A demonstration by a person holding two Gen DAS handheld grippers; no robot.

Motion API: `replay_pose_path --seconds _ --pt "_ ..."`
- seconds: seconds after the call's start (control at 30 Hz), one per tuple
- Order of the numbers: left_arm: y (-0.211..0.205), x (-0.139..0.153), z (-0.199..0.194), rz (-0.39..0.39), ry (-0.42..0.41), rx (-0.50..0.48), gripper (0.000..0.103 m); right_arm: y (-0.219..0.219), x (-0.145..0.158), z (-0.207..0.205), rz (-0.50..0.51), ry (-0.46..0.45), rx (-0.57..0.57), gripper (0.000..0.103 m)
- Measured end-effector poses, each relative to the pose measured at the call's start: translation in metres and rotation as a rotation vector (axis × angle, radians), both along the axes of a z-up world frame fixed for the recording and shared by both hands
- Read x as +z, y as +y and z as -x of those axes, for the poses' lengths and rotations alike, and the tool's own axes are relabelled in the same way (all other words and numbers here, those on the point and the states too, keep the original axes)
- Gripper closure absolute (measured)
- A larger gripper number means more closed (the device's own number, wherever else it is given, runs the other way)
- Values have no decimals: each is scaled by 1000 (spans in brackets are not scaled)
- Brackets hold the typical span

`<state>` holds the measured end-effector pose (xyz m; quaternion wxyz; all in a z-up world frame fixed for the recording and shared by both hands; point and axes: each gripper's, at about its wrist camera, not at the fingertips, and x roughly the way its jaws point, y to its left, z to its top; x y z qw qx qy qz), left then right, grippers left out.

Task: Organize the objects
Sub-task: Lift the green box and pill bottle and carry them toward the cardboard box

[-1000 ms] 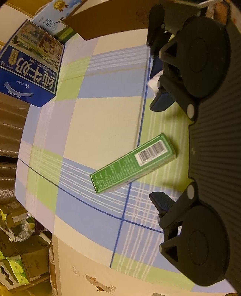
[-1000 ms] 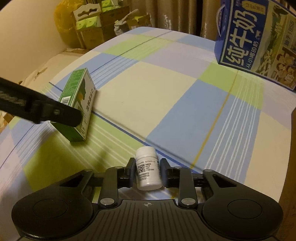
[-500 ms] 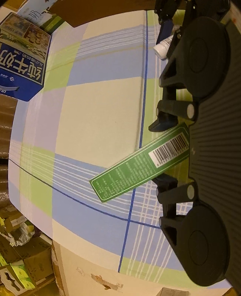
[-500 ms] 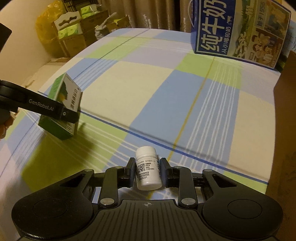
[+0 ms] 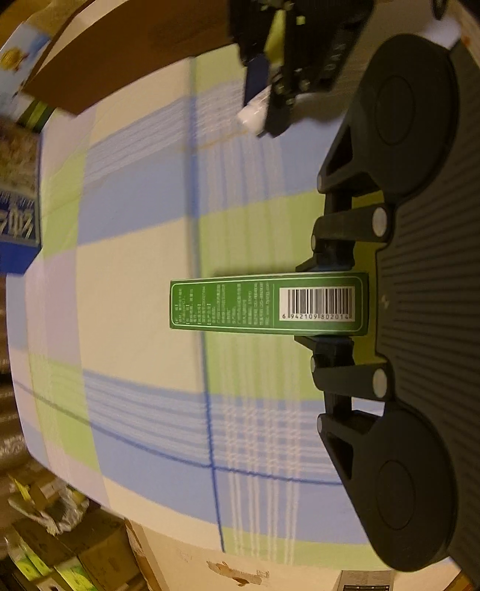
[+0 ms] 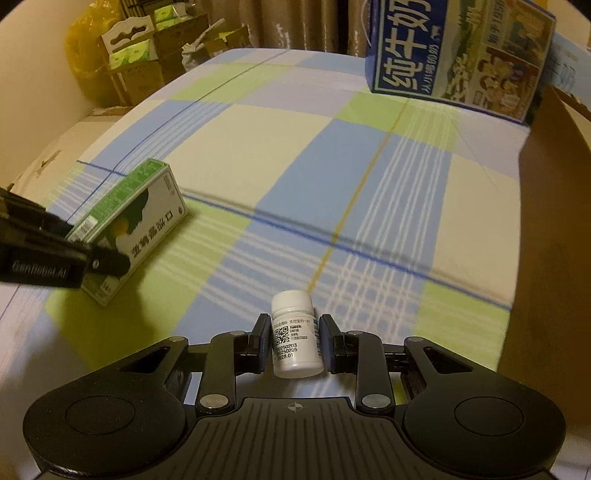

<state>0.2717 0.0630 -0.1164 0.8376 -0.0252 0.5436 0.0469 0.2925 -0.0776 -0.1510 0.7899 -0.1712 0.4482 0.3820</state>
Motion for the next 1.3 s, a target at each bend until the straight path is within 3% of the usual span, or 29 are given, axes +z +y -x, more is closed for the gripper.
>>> replay_pose_path --seconds 0.5,0.97,1.3 --pt "-62 -3 70 30 65 -198 77 -73 6 60 14 19 -31 78" --pt "-76 -11 53 20 81 -171 77 -113 10 74 -7 46 -87 78" --pt "-88 -2 61 3 43 -179 78 -135 15 70 -12 61 -123 78"
